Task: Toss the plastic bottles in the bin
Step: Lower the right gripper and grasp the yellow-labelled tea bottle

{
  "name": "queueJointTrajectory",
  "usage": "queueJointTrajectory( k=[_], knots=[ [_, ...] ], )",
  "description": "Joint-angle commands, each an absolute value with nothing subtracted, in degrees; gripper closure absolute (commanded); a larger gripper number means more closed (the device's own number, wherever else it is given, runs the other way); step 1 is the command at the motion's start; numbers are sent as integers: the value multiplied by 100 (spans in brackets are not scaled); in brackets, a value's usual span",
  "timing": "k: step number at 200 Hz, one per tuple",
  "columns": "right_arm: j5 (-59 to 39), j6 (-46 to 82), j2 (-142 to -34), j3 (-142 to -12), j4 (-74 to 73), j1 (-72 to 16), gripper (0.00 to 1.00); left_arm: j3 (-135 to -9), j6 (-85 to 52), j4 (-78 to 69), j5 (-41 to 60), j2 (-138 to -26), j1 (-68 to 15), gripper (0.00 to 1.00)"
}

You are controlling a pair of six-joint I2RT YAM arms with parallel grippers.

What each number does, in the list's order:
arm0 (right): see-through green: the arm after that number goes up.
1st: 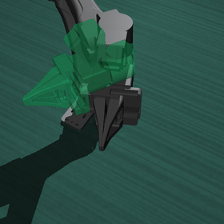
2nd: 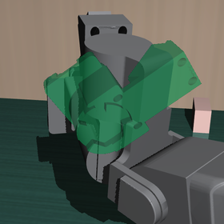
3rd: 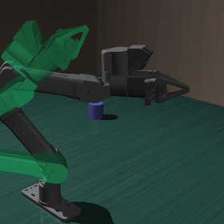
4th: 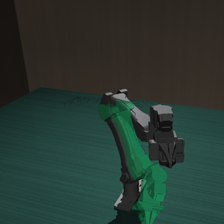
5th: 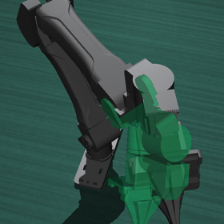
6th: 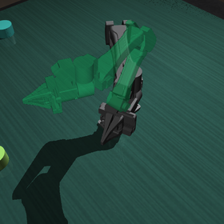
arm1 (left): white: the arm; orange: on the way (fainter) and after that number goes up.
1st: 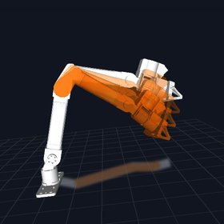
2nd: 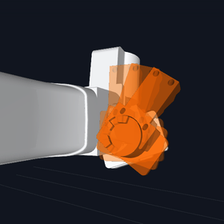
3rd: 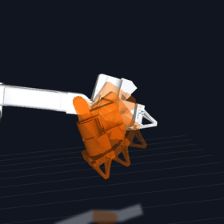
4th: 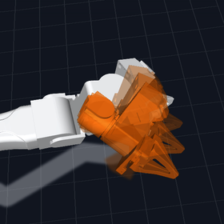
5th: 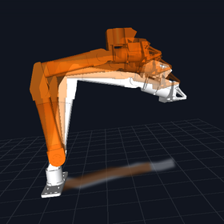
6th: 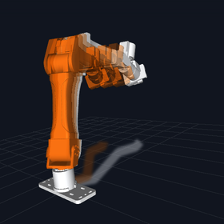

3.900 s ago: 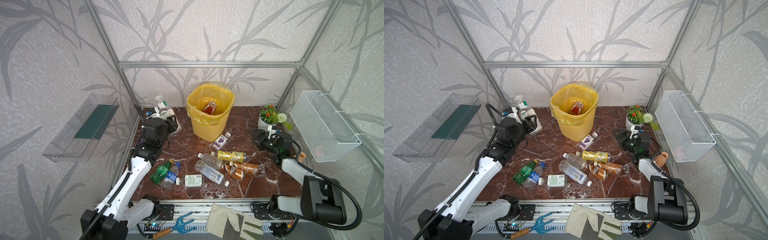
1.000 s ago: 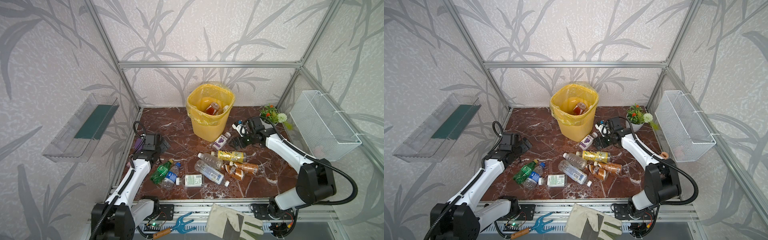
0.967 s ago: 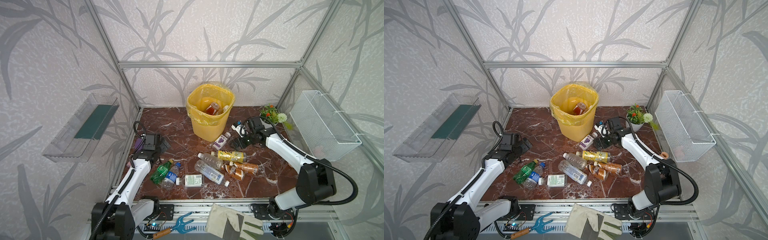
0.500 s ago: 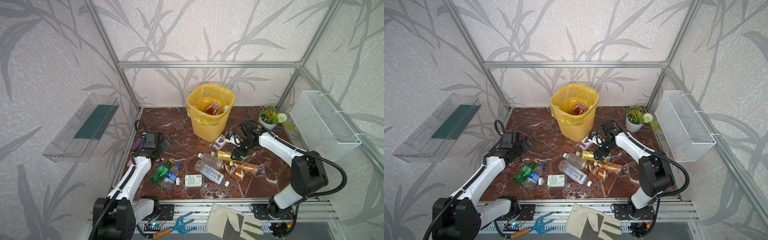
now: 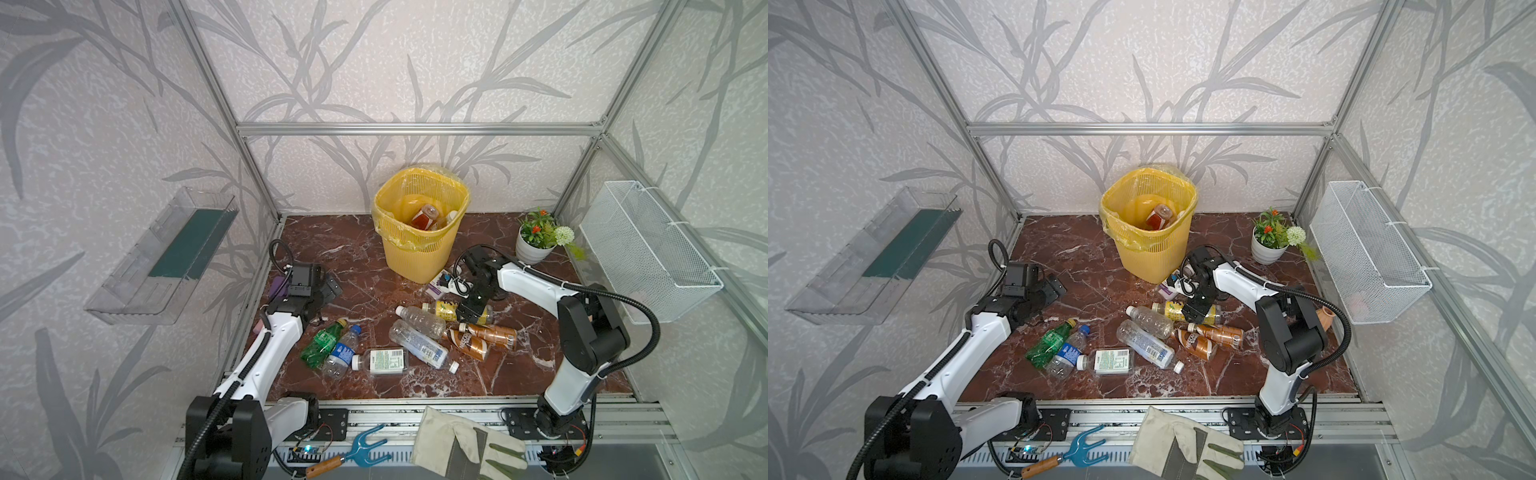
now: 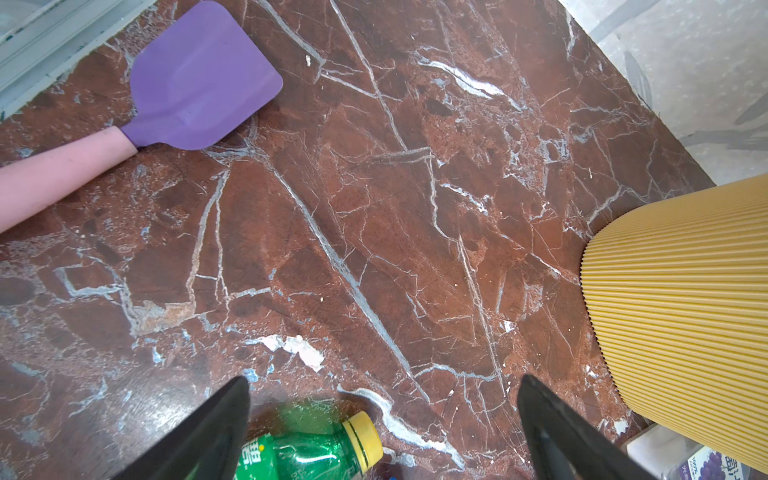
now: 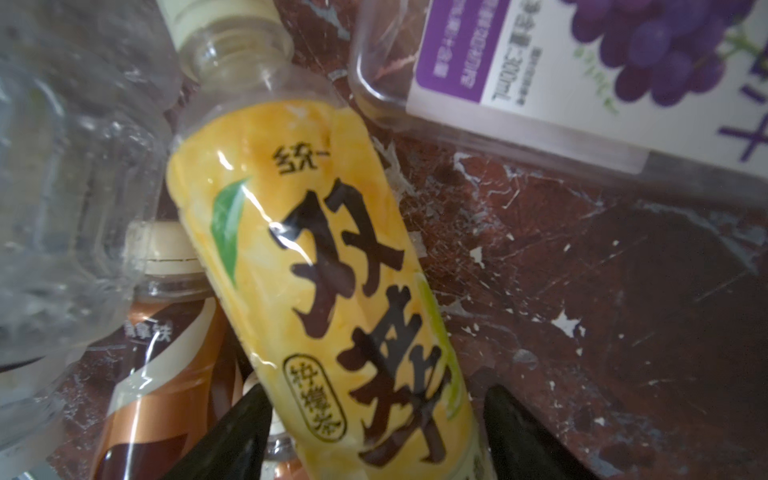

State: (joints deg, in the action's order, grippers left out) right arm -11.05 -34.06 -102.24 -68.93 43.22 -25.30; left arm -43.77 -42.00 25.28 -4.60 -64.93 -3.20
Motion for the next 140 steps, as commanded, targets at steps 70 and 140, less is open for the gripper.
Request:
queueJointTrajectory(
  k=[70,140],
  knots=[
    [-727,-3533,-10547,-7056,4240,-2689,26,-4277,-4201,2648,-624,-6260,-237,1],
    [-686,-3638,-10329,-6934,4169,-2704,38,-4243,-4232,2673,-631,-6153,-202,1]
  ],
)
